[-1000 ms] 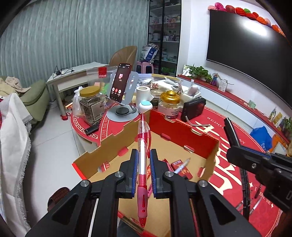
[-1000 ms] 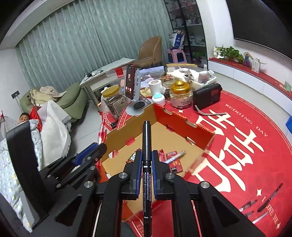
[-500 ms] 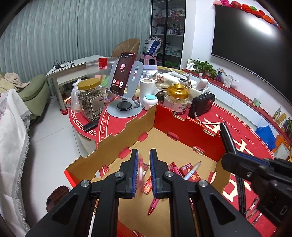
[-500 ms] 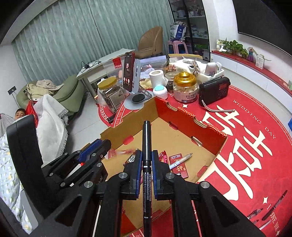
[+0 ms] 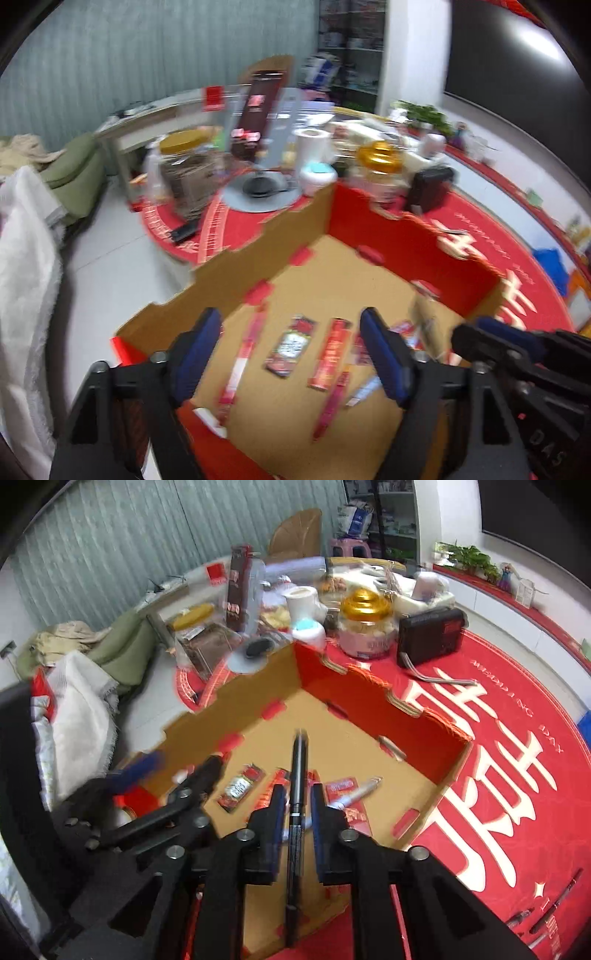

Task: Organize rigid objects
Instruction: 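Open left tool to drop the pen while right tool drops the black marker into the box, then move left tool to the clear gel pen while right tool approaches the silver pen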

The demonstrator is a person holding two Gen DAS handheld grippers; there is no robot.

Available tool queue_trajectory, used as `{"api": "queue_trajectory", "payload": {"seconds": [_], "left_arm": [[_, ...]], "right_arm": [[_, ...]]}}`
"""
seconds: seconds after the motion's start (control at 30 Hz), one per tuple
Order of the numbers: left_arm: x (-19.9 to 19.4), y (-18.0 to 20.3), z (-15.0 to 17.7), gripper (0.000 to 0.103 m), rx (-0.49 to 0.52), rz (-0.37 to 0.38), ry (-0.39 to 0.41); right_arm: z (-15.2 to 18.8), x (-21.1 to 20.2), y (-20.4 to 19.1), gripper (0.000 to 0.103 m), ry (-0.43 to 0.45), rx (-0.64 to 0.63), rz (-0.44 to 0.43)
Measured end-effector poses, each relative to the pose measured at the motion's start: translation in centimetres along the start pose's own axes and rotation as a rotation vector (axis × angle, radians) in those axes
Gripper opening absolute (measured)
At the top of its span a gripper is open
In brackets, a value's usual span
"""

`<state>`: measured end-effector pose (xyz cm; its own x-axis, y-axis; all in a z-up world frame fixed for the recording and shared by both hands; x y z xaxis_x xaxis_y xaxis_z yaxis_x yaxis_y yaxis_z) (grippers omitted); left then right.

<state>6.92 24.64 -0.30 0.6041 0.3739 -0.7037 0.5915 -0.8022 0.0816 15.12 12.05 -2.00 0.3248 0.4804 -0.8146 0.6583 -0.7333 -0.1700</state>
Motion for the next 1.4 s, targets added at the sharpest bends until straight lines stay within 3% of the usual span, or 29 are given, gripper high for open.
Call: {"api": "queue_trajectory", "payload": {"seconds": [0.03,0.1,0.13,0.2,0.27,0.43,0.63,0.73,0.83,1.07,1.13,1.23,1.3,1.4], "left_arm": [[0.2,-0.5,0.1,0.082,-0.023,0.013,-0.013],[0.8,-1.1,0.3,0.095,-0.060,0.047,-0.061],[1.0,-1.1,0.5,0.102,-0.068,0.060,-0.081],[1.1,-1.0,0.8,0.103,-0.063,0.059,-0.080],[0.5,-0.2,1.2,0.103,-0.039,0.061,-0.071],[-3.3,3.5,2.2,0.103,0.063,0.154,-0.012],[-7.4,14.2,7.3,0.103,0.401,0.346,-0.030],[-7.2,20.0,11.0,0.103,0.570,0.387,-0.063],[-5.4,24.9,14.4,0.103,0.706,0.384,-0.115],[-1.4,30.8,17.5,0.103,0.864,0.329,-0.168],[-0.9,31.0,17.5,0.103,0.854,0.338,-0.167],[0.5,30.6,17.6,0.103,0.866,0.284,-0.198],[0.8,30.0,17.1,0.103,0.823,0.295,-0.194],[1.4,28.6,15.9,0.103,0.772,0.194,-0.125]], "right_arm": [[0.1,-0.1,0.6,0.074,0.006,0.018,0.015],[0.3,-0.7,2.0,0.093,0.044,0.075,0.006],[0.4,-1.1,2.4,0.093,0.053,0.094,-0.001],[0.6,-2.3,3.0,0.093,0.074,0.123,-0.009],[1.2,-3.4,3.6,0.103,0.085,0.135,-0.003],[6.3,-6.9,7.9,0.102,0.118,0.240,0.051],[16.2,-10.4,17.3,0.102,0.080,0.534,0.180],[21.5,-12.1,21.3,0.102,0.053,0.687,0.222],[25.4,-13.5,23.4,0.102,0.038,0.772,0.241],[28.6,-14.8,24.7,0.102,0.034,0.792,0.246],[29.1,-14.7,24.9,0.102,0.034,0.808,0.231],[29.1,-14.5,24.9,0.102,0.036,0.807,0.225],[29.0,-14.3,24.7,0.102,0.033,0.795,0.224],[28.2,-13.5,24.3,0.102,0.016,0.773,0.239]]}}
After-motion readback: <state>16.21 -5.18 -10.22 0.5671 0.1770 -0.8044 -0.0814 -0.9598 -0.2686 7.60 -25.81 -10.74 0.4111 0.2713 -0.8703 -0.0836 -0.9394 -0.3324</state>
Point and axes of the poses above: each gripper's, at about its wrist camera, not at the fingertips, and x roughly the way its jaws point, y to its right, z to its underside, the point moved 5 cm from there along x, roughly the way its jaws point, and after that the axes turned 4 degrees about -x, right-handed, at the moved point
